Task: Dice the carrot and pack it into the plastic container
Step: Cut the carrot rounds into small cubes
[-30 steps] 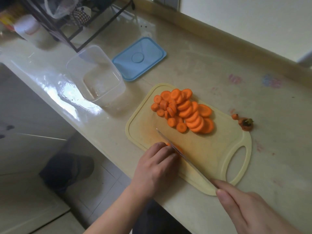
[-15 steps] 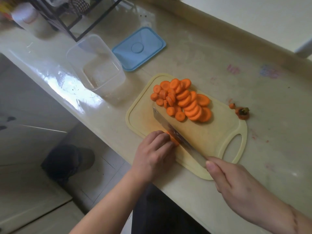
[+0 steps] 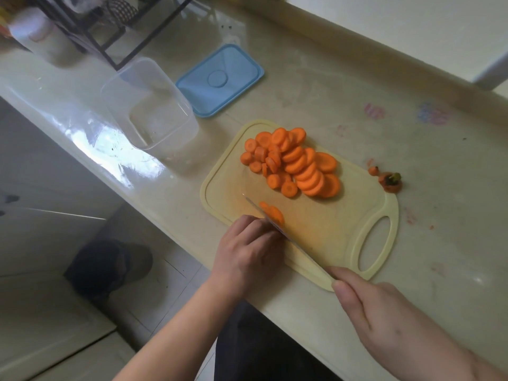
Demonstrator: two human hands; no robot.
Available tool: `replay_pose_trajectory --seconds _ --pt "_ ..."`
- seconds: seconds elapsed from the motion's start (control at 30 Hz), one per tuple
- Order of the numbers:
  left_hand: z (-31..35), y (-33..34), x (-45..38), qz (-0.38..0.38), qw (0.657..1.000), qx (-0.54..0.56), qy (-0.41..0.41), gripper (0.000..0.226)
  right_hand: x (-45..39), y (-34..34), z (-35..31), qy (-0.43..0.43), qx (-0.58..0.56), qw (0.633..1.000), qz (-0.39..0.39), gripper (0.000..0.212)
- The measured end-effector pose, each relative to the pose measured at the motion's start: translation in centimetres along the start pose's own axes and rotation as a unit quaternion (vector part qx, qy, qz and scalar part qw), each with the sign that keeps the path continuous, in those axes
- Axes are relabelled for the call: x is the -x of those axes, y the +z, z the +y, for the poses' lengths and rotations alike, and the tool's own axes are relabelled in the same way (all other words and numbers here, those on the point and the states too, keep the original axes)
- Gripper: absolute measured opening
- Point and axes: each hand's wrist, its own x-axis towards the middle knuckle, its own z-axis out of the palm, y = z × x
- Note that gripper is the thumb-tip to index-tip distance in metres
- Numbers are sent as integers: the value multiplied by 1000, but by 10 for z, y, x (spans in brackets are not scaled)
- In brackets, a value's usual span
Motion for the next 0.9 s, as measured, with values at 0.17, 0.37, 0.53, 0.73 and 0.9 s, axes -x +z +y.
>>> replay_pose_trajectory --seconds 0.17,0.37,0.53,0.73,0.9 --pt "2 -3 6 -7 1000 -5 -10 14 -22 -8 -12 -50 -60 997 -2 33" --pt "3 -1 11 -2 1000 5 -27 11 -4 -13 -8 -22 -70 997 -20 55" --pt "1 -1 12 -5 999 2 -31 14 6 -11 0 10 -54 997 -49 60" --pt "2 1 11 7 999 8 -30 10 1 2 -2 8 -21 1000 -15 61" --pt "3 -1 11 12 999 17 -31 9 -26 0 -21 -47 -63 997 7 36"
